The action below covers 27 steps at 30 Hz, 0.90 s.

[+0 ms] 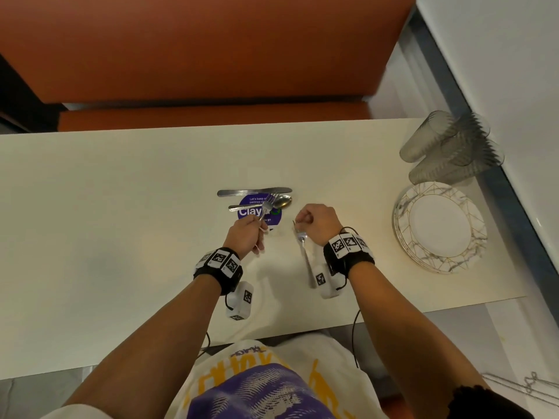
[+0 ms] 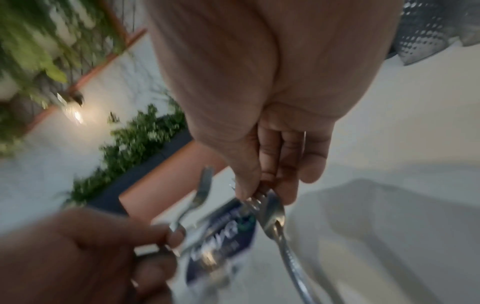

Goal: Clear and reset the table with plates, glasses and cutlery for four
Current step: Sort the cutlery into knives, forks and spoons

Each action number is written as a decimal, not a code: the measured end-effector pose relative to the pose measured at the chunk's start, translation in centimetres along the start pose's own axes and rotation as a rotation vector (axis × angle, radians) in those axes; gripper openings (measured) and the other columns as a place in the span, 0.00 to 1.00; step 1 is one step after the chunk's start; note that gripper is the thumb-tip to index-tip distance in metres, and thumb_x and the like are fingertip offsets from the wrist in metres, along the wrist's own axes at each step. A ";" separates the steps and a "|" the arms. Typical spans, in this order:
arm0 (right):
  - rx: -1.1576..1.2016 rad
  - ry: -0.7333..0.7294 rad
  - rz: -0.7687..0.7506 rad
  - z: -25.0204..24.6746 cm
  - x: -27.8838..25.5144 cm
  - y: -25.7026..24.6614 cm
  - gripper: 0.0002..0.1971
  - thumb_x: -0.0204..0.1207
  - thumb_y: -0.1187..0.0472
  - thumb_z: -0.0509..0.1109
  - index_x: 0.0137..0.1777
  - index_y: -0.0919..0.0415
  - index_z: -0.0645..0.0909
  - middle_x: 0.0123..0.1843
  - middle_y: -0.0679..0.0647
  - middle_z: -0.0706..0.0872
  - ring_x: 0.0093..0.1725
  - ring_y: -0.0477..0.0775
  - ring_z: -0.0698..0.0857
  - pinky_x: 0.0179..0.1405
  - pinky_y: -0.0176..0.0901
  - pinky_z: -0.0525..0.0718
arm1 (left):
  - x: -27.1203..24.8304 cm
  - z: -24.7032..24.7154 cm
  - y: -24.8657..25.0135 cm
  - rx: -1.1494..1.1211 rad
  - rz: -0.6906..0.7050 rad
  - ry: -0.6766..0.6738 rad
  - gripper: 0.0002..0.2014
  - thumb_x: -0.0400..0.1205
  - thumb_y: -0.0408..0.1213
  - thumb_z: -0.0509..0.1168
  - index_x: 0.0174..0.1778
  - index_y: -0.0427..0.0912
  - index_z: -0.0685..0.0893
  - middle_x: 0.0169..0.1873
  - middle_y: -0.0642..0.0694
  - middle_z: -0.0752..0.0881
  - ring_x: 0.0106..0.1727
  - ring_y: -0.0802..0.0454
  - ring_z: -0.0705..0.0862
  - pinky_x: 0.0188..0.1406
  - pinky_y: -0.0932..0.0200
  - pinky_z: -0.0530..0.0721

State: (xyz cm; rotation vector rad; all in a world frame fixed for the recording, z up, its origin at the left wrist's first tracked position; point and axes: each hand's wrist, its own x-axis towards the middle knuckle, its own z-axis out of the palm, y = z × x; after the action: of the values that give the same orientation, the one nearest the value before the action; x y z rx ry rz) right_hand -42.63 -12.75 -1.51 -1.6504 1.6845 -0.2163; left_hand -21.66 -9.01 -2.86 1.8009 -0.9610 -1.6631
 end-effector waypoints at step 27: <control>0.217 0.249 -0.134 -0.3 1.2 -5.4 0.19 0.84 0.62 0.69 0.74 0.55 0.77 0.52 0.53 0.85 0.48 0.47 0.85 0.40 0.19 0.79 | -1.7 1.4 2.9 -0.152 0.007 -0.109 0.17 0.90 0.41 0.53 0.41 0.43 0.82 0.24 0.51 0.73 0.22 0.56 0.65 0.20 0.62 0.62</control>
State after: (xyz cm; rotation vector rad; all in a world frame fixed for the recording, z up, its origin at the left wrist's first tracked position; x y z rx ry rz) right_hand -38.45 -14.75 1.46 -1.6245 1.6623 -0.6706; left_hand -23.47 -9.33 0.27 1.6199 -0.8599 -1.7951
